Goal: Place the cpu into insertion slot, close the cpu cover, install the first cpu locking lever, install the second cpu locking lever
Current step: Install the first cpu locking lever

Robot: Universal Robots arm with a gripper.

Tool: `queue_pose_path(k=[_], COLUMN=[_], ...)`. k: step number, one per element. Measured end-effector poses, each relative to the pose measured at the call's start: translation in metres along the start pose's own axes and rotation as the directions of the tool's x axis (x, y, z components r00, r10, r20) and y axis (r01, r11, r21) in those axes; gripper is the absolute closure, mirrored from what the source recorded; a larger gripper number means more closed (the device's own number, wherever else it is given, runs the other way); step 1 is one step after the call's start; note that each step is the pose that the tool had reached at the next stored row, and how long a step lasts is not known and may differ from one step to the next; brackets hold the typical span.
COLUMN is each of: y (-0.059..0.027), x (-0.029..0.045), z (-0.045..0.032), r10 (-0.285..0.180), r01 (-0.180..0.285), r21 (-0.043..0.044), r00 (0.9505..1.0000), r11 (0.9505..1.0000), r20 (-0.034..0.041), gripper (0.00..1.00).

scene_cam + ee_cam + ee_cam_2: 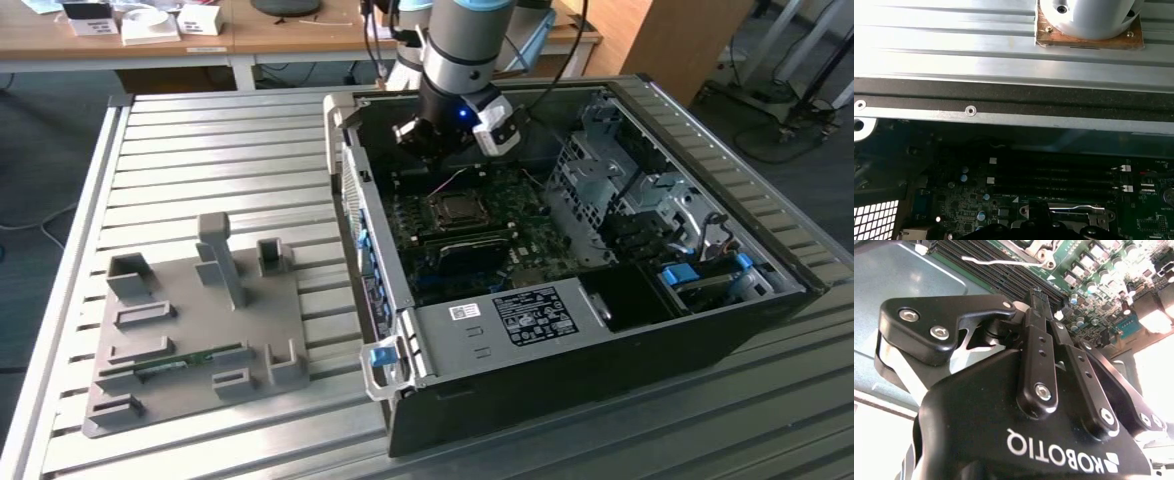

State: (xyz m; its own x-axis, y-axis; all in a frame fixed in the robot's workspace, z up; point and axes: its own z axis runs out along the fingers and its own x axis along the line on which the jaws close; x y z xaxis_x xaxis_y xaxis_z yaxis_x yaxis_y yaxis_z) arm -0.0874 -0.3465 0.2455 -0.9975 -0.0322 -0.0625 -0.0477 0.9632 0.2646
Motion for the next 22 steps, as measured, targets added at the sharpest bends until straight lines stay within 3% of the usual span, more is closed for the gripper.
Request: queue_pose_path(k=[22], y=[-0.0004], x=[-0.0081], z=[0.0018], r10=[0.000], r01=[0.000], r21=[-0.0001], r00=[1.0000], r11=[1.0000], r20=[0.0002], gripper=[0.89])
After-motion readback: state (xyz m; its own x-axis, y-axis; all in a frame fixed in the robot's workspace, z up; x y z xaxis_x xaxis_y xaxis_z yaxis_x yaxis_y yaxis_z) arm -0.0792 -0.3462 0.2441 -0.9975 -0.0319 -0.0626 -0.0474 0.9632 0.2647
